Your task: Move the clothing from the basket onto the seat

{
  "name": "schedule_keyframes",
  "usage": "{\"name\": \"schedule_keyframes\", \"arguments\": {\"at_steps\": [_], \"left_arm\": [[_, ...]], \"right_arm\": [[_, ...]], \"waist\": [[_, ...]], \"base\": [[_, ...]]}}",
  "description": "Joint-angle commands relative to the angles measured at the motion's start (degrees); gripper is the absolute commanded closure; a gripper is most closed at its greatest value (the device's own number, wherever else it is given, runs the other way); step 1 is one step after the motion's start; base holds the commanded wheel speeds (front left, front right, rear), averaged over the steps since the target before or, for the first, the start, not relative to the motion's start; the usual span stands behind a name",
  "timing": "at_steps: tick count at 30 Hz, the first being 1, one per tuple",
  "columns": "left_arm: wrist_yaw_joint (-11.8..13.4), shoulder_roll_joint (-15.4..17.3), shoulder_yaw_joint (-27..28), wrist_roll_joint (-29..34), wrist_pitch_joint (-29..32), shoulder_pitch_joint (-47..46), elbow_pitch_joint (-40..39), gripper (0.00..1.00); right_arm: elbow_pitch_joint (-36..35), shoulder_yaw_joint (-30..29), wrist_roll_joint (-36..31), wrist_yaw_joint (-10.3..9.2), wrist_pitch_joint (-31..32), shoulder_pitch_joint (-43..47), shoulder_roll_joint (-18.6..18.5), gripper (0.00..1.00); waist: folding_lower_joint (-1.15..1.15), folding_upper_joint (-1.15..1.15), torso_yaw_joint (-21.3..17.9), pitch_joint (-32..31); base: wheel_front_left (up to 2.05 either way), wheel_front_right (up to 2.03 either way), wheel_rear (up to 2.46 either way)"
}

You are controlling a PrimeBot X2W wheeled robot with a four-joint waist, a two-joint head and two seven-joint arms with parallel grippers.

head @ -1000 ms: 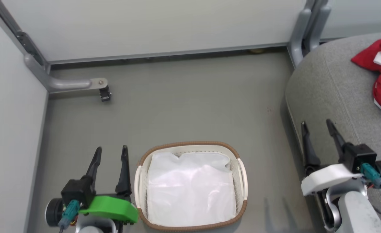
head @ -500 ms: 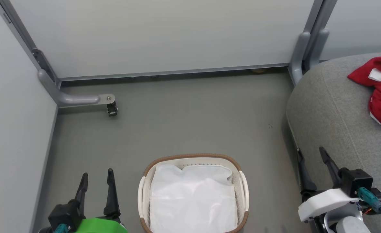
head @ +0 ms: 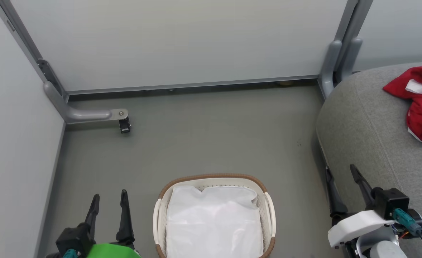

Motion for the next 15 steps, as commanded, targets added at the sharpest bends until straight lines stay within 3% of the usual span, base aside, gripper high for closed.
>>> {"name": "schedule_keyframes", "arguments": {"at_steps": [1, 14, 15], "left_arm": [[-0.37, 0.02, 0.29, 0.19, -0.02, 0.51, 0.14, 0.00], [-0.55, -0.04, -0.18, -1.22, -0.02, 1.22, 1.57, 0.00], [-0.42, -0.10, -0.35, -0.85, 0.02, 0.26, 1.63, 1.00]], "right_arm": [[0.21, 0.06, -0.07, -0.07, -0.28, 1.02, -0.26, 0.00], [0.68, 0.72, 0.37, -0.07, -0.28, 1.49, -0.25, 0.00], [0.69, 0.65, 0.12, 0.00, 0.02, 0.87, 0.04, 1.00]], "waist": [[0.00, 0.00, 0.07, -0.12], [0.00, 0.00, 0.03, -0.97], [0.00, 0.00, 0.03, -0.97]], "base": [[0.00, 0.00, 0.00], [0.00, 0.00, 0.00], [0.00, 0.00, 0.00]]}}
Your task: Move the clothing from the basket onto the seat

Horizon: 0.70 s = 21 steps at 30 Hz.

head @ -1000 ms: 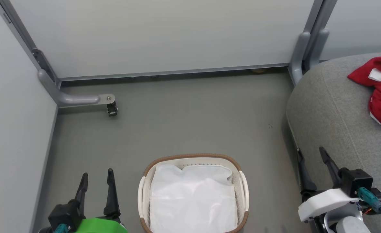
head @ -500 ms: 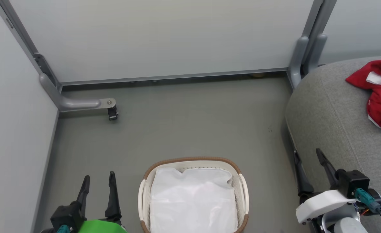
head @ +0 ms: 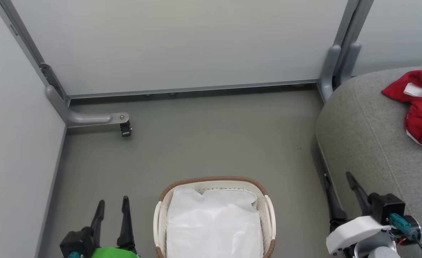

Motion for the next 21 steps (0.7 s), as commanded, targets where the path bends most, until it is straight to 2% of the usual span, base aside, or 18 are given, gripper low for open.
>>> {"name": "schedule_keyframes", "arguments": {"at_steps": [1, 4, 21], "left_arm": [[-0.02, -0.01, -0.06, -0.11, 0.03, 0.02, 0.39, 1.00], [-0.04, -0.08, -0.24, -0.45, 0.12, 0.08, 1.71, 1.00], [-1.44, 0.20, 2.72, -17.66, 4.87, -2.34, 1.26, 1.00]], "right_arm": [[0.36, -0.03, 0.11, 0.00, 0.07, 0.05, 0.09, 1.00], [1.72, -0.07, 0.47, 0.00, 0.32, 0.39, 0.30, 1.00], [0.76, -1.87, 19.12, -0.01, 5.22, -0.59, 0.17, 1.00]], "waist": [[0.00, 0.00, 0.00, -0.01], [0.00, 0.00, -0.01, -0.01], [0.00, 0.00, -0.42, -0.07]], "base": [[0.00, 0.00, 0.00], [0.00, 0.00, 0.00], [0.00, 0.00, 0.00]]}}
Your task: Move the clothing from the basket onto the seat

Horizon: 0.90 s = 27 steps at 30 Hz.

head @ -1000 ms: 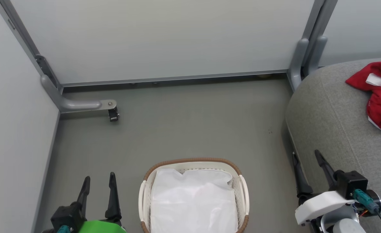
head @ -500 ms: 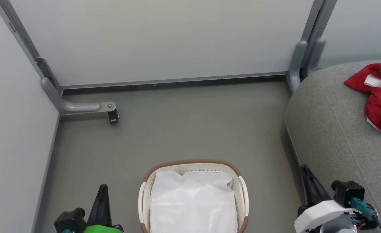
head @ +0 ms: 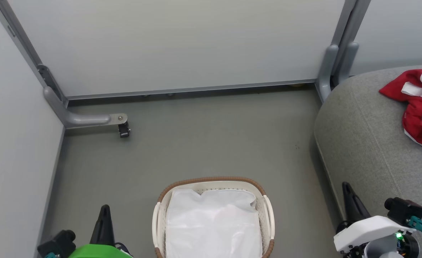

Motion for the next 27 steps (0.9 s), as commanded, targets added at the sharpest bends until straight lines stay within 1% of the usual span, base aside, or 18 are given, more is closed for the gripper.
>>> {"name": "schedule_keyframes", "arguments": {"at_steps": [1, 12, 27], "left_arm": [[-0.44, 0.33, 0.72, -2.13, 0.56, -1.93, -1.09, 1.00], [-1.16, 0.44, 2.30, -10.96, 3.05, -3.17, -1.35, 1.00], [-2.03, 0.53, 4.21, -21.22, 6.01, -4.58, -1.62, 1.00]], "right_arm": [[-1.11, -0.41, 2.41, -0.01, 0.52, -1.53, -0.23, 1.00], [-1.59, -1.33, 12.00, -0.02, 3.04, -1.98, -0.31, 1.00], [-2.14, -2.40, 23.23, -0.02, 6.01, -2.67, -0.41, 1.00]], "waist": [[0.00, 0.00, -0.03, 0.00], [0.00, 0.00, -0.28, -0.04], [0.00, 0.00, -0.61, -0.08]], "base": [[0.00, 0.00, 0.00], [0.00, 0.00, 0.00], [0.00, 0.00, 0.00]]}}
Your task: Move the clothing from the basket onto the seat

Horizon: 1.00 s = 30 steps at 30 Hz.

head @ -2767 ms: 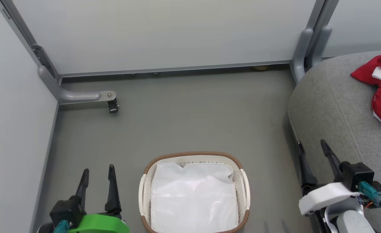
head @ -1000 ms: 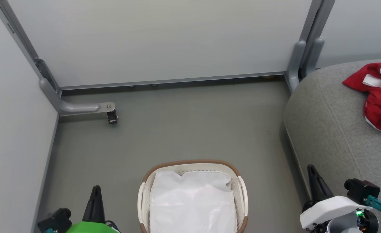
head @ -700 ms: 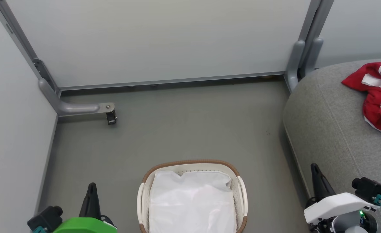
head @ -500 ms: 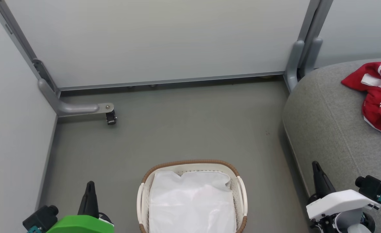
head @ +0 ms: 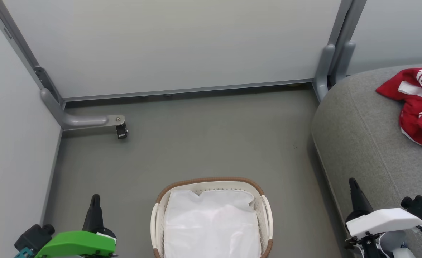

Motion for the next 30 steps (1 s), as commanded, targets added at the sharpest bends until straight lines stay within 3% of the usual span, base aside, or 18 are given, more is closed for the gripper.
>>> {"name": "schedule_keyframes", "arguments": {"at_steps": [1, 30], "left_arm": [[-0.49, 0.48, 0.62, -1.85, 0.39, -1.81, -0.68, 1.00], [-1.85, 0.53, 3.73, -17.83, 5.17, -3.99, -1.13, 1.00]], "right_arm": [[-0.93, -0.31, 1.94, -0.01, 0.46, -1.62, -0.34, 1.00], [-1.72, -2.01, 19.52, -0.03, 5.17, -2.49, -0.48, 1.00]], "waist": [[0.00, 0.00, -0.03, 0.00], [0.00, 0.00, -0.68, -0.09]], "base": [[0.00, 0.00, 0.00], [0.00, 0.00, 0.00]]}}
